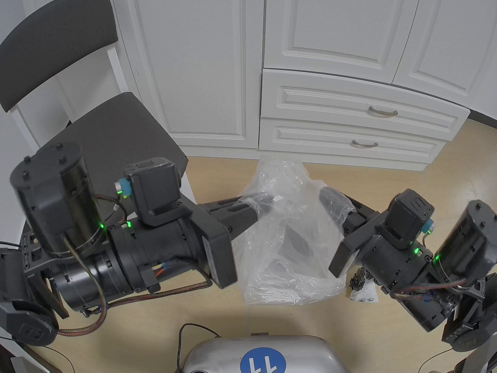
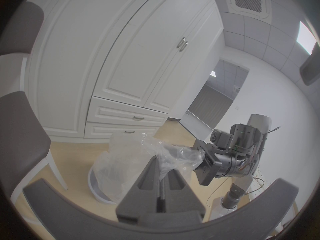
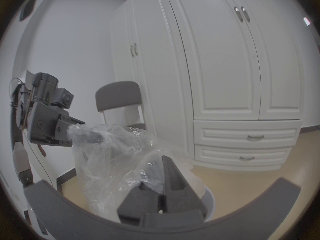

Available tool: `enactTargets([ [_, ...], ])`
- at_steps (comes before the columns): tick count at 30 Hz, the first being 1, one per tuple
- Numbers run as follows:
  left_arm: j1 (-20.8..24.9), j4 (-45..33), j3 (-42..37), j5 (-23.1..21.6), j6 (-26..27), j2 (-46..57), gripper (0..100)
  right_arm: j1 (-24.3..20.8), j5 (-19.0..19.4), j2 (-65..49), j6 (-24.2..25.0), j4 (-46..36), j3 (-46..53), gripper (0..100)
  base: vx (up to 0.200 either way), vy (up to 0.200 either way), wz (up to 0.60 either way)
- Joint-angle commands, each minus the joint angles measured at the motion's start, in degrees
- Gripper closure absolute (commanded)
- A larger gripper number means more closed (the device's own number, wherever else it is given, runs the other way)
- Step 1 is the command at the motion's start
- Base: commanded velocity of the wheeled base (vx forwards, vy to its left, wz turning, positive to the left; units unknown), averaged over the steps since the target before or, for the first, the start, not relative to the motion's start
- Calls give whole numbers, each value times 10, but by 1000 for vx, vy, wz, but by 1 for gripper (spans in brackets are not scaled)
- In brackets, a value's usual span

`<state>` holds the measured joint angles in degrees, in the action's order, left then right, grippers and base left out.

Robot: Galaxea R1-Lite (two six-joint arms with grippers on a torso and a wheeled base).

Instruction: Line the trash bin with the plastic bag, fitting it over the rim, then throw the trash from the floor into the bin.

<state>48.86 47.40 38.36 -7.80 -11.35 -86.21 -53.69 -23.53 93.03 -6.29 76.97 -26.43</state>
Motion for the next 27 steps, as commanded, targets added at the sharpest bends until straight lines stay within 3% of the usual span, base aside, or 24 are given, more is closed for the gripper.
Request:
enactTargets([
  [1, -44, 8, 36, -1, -35, -85, 100, 82, -11, 1, 121, -154, -110, 100, 0, 0, 0],
  [5, -44, 16, 72, 1, -96, -131, 100, 142, 6, -7, 227, -326, -192, 100, 0, 0, 0],
  [6, -44, 16, 73, 1, -98, -133, 100, 144, 8, -7, 232, -332, -194, 100, 0, 0, 0],
  [8, -40, 16, 86, 1, -121, -157, 100, 171, 74, -21, 298, -437, -235, 100, 0, 0, 0],
  [11, -40, 16, 98, 1, -130, -186, 100, 198, 136, -22, 339, -509, -266, 100, 0, 0, 0],
  [18, -41, 33, 129, 1, -171, -251, 100, 219, 152, 4, 356, -531, -282, 100, 0, 0, 0],
  [27, -42, 60, 133, 2, -171, -293, 100, 226, 155, 37, 356, -531, -282, 100, 0, 0, 0],
])
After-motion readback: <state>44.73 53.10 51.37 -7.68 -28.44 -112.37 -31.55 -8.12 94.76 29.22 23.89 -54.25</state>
